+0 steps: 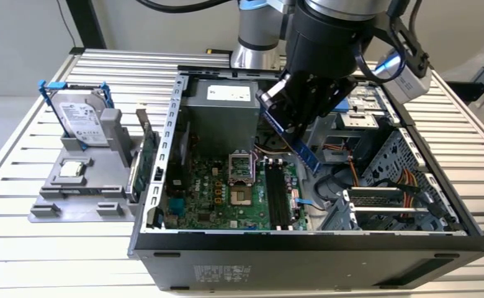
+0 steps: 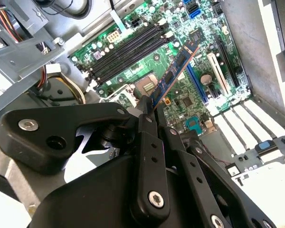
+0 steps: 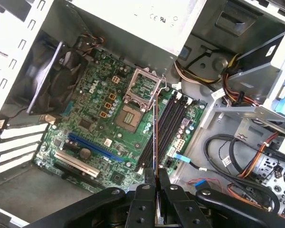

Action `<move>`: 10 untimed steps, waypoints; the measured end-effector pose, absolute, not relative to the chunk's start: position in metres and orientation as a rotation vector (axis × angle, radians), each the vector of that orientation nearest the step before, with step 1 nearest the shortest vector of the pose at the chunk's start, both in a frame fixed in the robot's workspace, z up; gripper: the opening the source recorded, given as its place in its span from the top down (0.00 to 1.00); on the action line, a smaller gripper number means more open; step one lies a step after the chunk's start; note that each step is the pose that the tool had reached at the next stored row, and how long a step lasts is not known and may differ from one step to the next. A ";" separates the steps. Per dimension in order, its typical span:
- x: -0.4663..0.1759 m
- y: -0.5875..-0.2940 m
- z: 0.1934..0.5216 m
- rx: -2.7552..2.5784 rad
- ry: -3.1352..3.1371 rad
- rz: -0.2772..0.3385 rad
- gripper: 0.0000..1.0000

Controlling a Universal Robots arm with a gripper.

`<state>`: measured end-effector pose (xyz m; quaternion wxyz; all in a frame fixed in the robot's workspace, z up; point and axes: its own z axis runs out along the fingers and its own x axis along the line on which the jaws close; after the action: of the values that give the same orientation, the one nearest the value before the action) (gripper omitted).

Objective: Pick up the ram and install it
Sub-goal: 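Insert the ram into the slot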

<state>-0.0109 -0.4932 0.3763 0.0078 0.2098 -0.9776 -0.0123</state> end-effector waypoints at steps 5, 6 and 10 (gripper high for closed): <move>-0.011 -0.493 0.376 0.612 -3.066 -0.039 1.00; -0.011 -0.493 0.376 0.603 -3.067 -0.039 1.00; -0.011 -0.493 0.376 0.570 -3.074 -0.039 1.00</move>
<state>-0.0109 -0.4932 0.3763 0.0074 0.1822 -0.9832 -0.0125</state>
